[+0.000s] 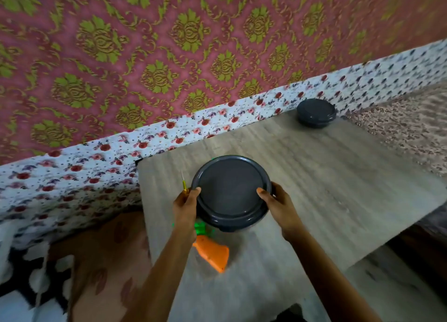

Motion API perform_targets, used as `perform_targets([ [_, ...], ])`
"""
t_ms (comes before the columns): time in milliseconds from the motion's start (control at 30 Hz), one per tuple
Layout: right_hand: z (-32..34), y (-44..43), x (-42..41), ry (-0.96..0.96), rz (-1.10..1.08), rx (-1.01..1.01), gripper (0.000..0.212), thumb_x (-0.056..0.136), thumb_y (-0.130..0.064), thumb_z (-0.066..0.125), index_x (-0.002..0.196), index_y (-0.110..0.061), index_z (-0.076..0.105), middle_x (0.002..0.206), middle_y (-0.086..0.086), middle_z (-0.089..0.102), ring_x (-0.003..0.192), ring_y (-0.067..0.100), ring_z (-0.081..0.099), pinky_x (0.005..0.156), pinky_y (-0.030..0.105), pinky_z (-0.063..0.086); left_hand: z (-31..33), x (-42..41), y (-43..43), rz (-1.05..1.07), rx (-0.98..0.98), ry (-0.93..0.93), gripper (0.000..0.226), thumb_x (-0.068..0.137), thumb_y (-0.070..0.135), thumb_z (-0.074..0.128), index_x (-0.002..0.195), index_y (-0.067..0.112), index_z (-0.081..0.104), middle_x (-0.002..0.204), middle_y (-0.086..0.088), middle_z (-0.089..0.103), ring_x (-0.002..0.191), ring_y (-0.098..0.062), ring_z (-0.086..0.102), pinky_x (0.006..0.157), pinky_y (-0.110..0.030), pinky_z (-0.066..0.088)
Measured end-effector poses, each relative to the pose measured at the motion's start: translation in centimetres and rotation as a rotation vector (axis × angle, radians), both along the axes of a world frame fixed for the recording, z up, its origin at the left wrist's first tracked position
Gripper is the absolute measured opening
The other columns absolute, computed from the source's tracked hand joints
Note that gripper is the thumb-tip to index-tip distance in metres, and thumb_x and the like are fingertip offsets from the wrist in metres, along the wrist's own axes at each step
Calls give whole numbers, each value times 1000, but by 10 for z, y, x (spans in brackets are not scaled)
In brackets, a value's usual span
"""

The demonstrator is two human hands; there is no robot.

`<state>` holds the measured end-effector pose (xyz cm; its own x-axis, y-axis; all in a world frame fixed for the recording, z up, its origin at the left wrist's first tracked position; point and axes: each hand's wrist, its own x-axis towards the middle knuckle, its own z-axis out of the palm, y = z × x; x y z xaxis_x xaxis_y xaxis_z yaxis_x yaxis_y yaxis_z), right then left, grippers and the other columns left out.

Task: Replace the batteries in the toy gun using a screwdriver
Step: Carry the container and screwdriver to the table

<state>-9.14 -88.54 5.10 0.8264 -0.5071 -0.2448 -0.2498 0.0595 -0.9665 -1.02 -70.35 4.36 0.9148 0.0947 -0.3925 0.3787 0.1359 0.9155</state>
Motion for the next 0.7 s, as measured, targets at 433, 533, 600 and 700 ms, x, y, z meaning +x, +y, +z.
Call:
perform_targets([
  [433,9,-209,35,-13,453,13,31,89,-25,58,120,-27,49,109,-15,58,100,0,55,79,17,46,2,9,-176,199,-16,-1,18,83,16,66,100,9,64,102,-11,67,93,-29,63,77,-35,52],
  [533,6,-234,51,-38,469,20,24,89,-24,58,113,-28,53,106,-16,60,100,1,57,71,14,50,9,19,-199,144,47,27,6,86,19,65,82,20,60,85,-2,63,75,-18,57,63,-28,44],
  [600,0,-250,65,-49,446,14,21,90,-25,57,110,-27,53,105,-15,61,99,3,58,72,14,50,9,30,-214,100,83,55,9,87,22,64,79,22,58,83,0,60,73,-16,54,64,-28,42],
  [700,-10,-268,89,-58,384,8,22,91,-27,56,112,-21,55,109,-4,63,101,10,59,77,16,49,7,53,-232,46,82,78,7,86,25,65,82,22,61,87,-3,61,76,-17,55,63,-29,42],
])
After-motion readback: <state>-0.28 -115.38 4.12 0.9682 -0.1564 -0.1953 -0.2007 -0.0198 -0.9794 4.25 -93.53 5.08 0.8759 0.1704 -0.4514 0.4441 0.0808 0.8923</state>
